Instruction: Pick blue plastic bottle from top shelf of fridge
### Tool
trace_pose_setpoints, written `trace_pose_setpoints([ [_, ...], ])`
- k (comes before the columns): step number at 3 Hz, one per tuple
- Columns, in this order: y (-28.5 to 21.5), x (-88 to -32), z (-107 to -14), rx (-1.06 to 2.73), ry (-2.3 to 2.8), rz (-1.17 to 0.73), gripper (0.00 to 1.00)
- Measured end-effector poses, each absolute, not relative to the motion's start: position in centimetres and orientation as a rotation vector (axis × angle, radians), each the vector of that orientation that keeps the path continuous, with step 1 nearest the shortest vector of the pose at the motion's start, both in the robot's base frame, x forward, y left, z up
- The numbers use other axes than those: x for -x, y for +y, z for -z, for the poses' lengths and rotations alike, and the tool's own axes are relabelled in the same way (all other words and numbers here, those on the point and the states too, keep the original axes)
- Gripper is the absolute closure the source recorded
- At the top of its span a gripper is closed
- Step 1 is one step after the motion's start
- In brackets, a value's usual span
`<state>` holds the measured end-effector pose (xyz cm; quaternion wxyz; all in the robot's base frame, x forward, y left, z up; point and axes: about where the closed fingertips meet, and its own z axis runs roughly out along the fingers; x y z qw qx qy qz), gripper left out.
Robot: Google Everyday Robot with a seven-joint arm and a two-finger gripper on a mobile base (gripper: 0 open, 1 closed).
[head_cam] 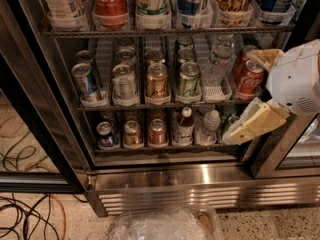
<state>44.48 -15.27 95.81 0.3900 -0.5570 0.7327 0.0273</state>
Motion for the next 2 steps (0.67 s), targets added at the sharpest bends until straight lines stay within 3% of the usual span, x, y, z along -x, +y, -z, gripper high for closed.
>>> trace_pose_setpoints([
  [2,-13.6,-44.9,-97.0,1.249,1.807,-0.187,0.0],
])
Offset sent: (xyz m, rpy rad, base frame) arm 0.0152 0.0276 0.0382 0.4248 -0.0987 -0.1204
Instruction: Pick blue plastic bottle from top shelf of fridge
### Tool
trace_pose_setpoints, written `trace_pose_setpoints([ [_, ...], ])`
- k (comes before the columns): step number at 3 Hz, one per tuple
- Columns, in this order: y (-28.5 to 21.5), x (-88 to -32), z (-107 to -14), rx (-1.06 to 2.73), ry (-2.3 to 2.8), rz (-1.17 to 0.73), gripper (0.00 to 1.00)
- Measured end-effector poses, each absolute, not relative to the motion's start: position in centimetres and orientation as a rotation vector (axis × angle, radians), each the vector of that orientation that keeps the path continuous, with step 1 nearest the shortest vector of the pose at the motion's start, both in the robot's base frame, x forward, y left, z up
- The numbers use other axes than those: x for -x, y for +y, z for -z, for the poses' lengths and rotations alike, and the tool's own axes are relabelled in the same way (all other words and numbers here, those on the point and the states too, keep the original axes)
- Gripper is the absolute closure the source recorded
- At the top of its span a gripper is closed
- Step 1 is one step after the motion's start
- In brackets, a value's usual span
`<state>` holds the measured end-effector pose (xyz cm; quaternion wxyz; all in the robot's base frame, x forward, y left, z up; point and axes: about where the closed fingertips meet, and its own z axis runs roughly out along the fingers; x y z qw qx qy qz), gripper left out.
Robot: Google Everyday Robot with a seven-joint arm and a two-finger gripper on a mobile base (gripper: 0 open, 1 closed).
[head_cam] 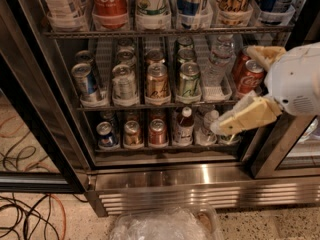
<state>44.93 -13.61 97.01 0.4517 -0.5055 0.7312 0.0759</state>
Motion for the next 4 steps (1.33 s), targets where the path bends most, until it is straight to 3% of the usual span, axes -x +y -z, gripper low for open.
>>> trace_pose_setpoints([
  [4,-7.7,-46.6,-99.8,0.988,1.689,-0.423,0.0],
])
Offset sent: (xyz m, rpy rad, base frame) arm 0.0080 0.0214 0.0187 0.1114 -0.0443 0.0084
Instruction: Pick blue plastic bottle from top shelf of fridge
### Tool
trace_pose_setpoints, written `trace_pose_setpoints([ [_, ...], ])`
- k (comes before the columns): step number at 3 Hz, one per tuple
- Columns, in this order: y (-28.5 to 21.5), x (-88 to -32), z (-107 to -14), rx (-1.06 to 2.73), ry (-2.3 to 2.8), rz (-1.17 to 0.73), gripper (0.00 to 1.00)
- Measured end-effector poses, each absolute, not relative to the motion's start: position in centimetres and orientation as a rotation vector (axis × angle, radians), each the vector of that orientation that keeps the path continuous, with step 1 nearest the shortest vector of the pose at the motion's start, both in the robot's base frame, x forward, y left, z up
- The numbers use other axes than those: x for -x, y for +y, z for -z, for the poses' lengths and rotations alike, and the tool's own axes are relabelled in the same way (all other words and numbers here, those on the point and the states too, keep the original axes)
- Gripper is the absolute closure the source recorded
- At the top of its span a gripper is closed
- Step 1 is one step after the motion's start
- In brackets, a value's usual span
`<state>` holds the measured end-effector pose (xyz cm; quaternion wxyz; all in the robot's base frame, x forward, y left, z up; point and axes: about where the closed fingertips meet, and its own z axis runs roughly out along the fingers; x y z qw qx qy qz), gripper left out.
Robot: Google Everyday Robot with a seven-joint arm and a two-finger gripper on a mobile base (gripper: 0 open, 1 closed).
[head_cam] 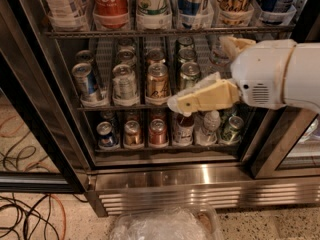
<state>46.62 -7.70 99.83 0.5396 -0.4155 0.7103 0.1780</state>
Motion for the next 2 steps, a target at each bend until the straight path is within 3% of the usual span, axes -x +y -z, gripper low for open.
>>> trace_pose_setpoints([
  [2,-3.9,-48.3,-102.7,0.783,1.622,-0.491,0.0],
])
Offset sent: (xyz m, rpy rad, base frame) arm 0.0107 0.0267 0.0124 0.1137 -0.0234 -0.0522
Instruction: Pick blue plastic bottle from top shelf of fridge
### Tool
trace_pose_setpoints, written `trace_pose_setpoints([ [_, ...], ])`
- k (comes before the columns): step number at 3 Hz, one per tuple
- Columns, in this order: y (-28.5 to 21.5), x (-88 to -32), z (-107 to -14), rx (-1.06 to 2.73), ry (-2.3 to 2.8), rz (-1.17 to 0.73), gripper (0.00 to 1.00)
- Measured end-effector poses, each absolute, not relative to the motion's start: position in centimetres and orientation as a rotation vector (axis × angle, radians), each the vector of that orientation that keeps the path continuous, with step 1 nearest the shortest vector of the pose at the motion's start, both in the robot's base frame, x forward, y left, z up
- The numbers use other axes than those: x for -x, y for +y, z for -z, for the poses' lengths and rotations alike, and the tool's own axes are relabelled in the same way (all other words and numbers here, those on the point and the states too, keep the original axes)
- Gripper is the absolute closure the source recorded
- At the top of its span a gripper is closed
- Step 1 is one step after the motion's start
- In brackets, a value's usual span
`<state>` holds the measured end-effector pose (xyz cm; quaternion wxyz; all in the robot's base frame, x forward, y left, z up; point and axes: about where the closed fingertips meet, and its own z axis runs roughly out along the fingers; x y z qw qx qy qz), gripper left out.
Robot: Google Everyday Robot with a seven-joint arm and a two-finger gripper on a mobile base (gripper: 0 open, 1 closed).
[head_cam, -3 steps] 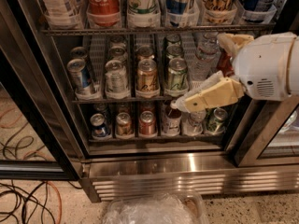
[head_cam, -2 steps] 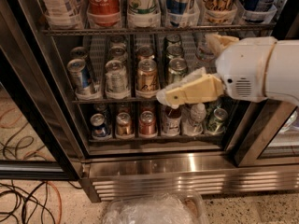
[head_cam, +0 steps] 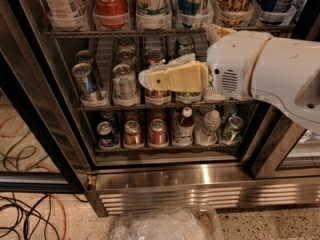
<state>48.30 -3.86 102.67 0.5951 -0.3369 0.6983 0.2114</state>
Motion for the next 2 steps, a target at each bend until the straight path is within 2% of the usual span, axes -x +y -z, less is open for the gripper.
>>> trace_pose_setpoints([
  [2,-2.8,-48.6,-102.9,0.748,1.586,-0.486,0.0],
])
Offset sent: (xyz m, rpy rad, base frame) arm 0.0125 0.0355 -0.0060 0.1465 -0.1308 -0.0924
